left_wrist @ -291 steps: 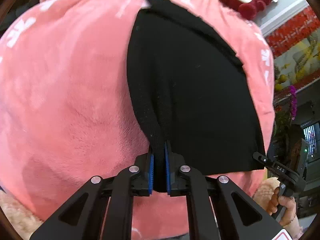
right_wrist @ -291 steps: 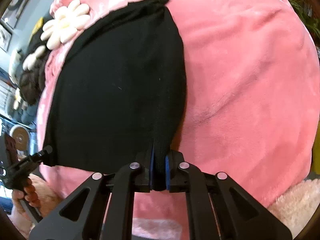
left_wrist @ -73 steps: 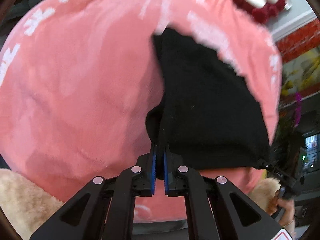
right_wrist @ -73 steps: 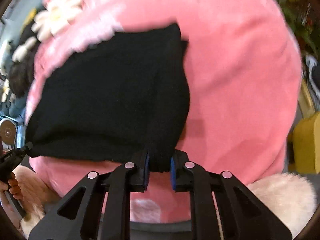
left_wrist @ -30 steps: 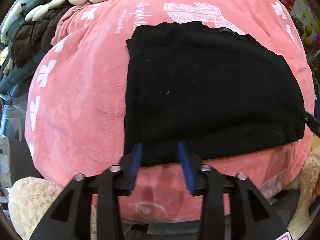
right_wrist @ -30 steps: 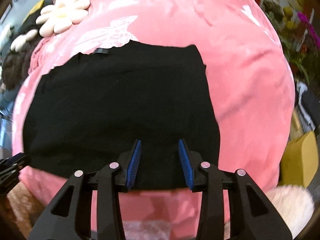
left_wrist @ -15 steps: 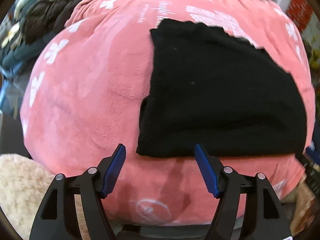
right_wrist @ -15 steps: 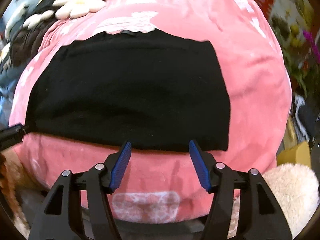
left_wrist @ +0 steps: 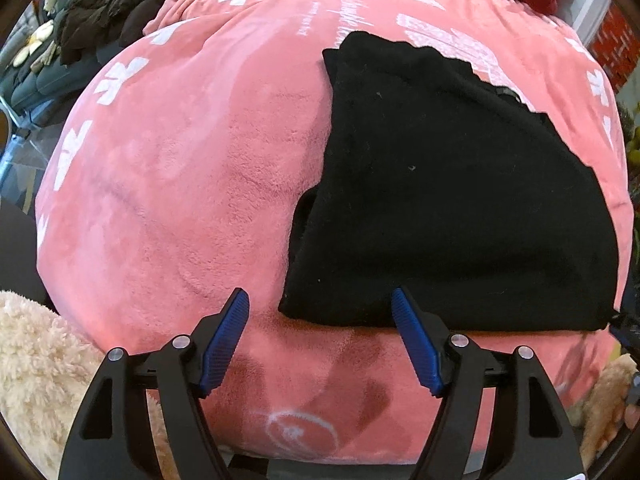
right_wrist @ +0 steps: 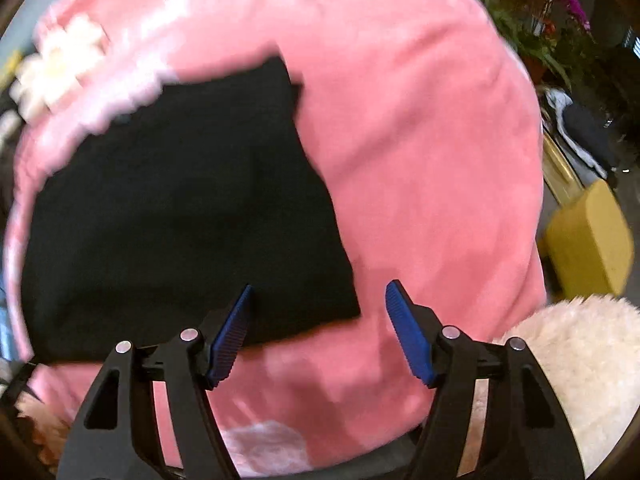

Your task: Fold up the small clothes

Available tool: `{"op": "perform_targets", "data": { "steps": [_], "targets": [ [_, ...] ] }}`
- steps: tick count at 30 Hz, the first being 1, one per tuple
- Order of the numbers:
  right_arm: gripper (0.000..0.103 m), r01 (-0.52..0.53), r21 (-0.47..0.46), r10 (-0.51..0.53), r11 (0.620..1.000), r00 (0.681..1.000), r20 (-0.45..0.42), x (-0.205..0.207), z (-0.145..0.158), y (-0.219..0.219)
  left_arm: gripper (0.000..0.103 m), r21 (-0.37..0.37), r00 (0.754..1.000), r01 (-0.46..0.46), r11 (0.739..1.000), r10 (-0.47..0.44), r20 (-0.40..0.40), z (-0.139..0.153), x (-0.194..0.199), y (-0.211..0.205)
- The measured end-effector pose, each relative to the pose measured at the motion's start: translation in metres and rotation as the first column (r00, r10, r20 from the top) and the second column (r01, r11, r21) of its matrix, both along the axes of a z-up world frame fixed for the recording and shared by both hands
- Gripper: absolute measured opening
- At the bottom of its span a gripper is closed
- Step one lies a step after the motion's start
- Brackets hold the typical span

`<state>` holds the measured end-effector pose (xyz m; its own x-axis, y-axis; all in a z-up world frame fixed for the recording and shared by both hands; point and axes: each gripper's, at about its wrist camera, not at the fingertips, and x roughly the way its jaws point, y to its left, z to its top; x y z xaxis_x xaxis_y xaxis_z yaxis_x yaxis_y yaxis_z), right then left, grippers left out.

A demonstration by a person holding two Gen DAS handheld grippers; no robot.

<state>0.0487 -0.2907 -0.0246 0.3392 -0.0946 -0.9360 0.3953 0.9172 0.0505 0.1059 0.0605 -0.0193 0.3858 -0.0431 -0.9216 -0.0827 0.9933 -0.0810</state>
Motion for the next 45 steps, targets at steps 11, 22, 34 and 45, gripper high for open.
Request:
{"op": "perform_targets", "data": {
  "steps": [11,22,34,45],
  "targets": [
    [0.071,-0.185,-0.068,0.196,0.980,0.957,0.215,-0.040,0.046,0.054,0.071,0.017,1.000,0.012,1.000,-0.012,0.018,0.004,-0.004,-0.005],
    [0.072,-0.276,-0.154,0.301,0.949,0.937,0.179,-0.034,0.036,0.082,0.075,-0.101,0.999,-0.043,0.994,0.044,0.009,0.002,-0.002,0.011],
    [0.072,-0.343,-0.108,0.359,0.933,0.898,0.255,-0.014,0.060,0.103,0.075,-0.225,0.997,-0.082,0.971,0.081,-0.014,-0.011,0.012,0.013],
    [0.058,-0.692,0.029,0.683,0.721,0.717,0.136,0.152,0.072,0.278,0.036,-0.268,1.000,-0.029,0.963,0.029,-0.002,-0.013,0.016,0.008]
  ]
}}
